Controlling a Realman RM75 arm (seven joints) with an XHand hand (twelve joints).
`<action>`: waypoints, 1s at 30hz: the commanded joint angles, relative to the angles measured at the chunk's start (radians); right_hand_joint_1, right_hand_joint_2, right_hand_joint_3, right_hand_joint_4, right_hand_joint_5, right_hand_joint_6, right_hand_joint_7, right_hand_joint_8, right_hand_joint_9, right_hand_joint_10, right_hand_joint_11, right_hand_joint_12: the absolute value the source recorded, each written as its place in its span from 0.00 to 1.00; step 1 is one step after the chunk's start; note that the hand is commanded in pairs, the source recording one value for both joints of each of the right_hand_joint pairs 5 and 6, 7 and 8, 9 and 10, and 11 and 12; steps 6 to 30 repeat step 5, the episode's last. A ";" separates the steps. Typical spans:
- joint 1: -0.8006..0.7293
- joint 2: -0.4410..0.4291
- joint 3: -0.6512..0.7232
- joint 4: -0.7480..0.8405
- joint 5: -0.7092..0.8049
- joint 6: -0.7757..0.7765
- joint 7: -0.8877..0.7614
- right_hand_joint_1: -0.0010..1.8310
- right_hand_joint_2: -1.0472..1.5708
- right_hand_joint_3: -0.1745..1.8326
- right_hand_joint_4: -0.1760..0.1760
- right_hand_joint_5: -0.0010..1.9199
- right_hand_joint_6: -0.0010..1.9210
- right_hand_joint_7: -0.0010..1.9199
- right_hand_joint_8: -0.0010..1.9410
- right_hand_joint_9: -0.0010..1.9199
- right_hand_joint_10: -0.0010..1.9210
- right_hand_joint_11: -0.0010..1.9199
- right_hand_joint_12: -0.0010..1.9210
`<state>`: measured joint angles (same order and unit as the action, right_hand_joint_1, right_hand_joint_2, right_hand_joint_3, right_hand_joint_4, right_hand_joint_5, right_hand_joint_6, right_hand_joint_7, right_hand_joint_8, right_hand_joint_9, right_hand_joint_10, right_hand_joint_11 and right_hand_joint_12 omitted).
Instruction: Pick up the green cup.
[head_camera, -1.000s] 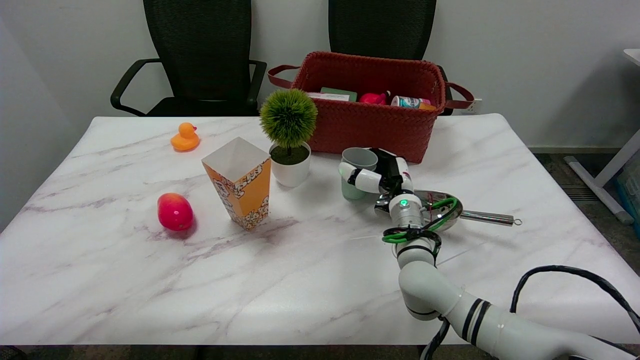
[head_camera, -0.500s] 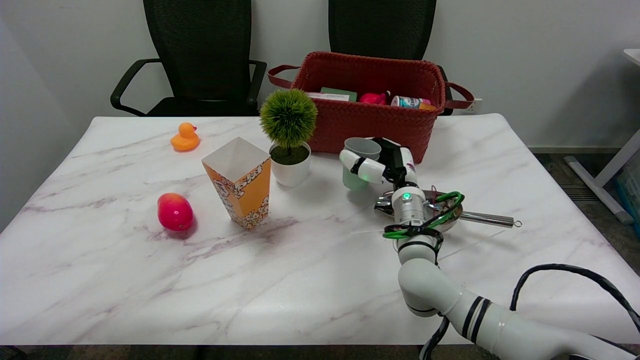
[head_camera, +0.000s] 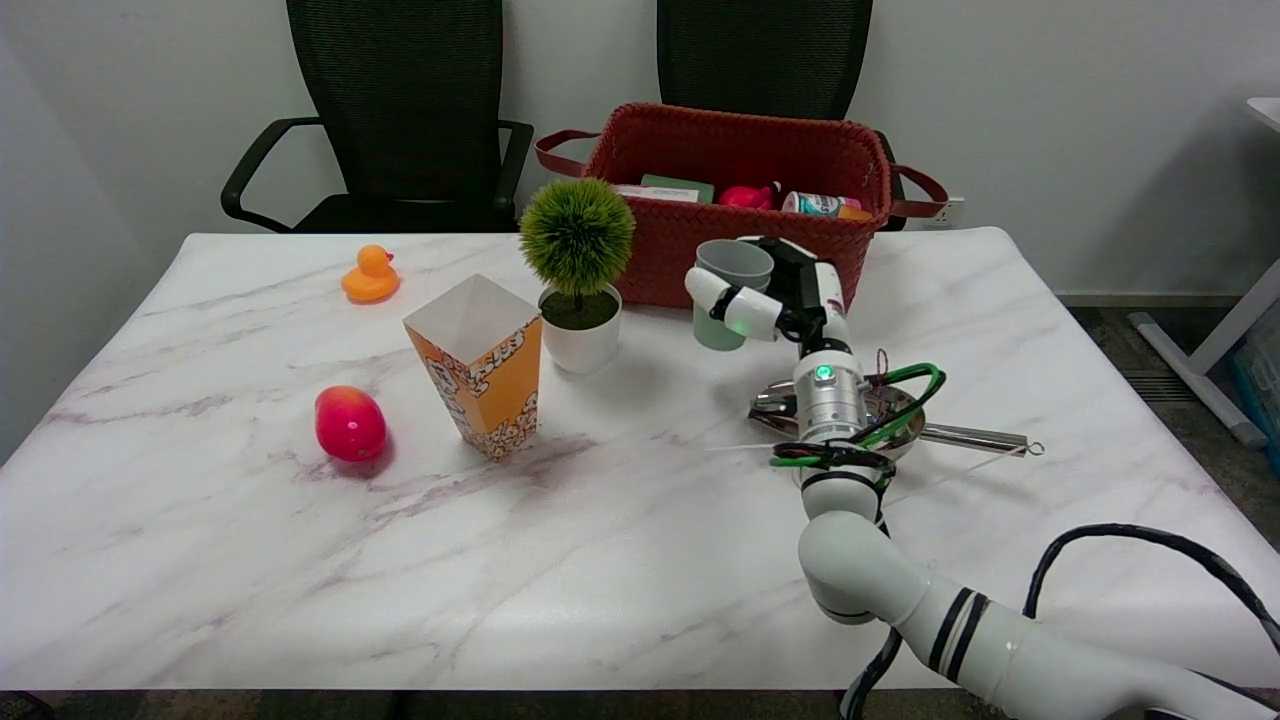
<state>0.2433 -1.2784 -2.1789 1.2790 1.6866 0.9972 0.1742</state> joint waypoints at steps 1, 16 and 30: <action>-0.006 0.035 0.013 0.083 -0.080 0.045 -0.002 0.69 0.70 0.40 0.50 0.36 0.36 0.68 0.67 0.59 0.59 0.51 0.51; -0.006 0.038 0.023 0.099 -0.100 0.045 -0.002 0.69 0.70 0.40 0.50 0.36 0.36 0.68 0.67 0.59 0.58 0.52 0.52; -0.006 0.038 0.023 0.099 -0.100 0.045 -0.002 0.69 0.70 0.40 0.50 0.36 0.36 0.68 0.67 0.59 0.58 0.52 0.52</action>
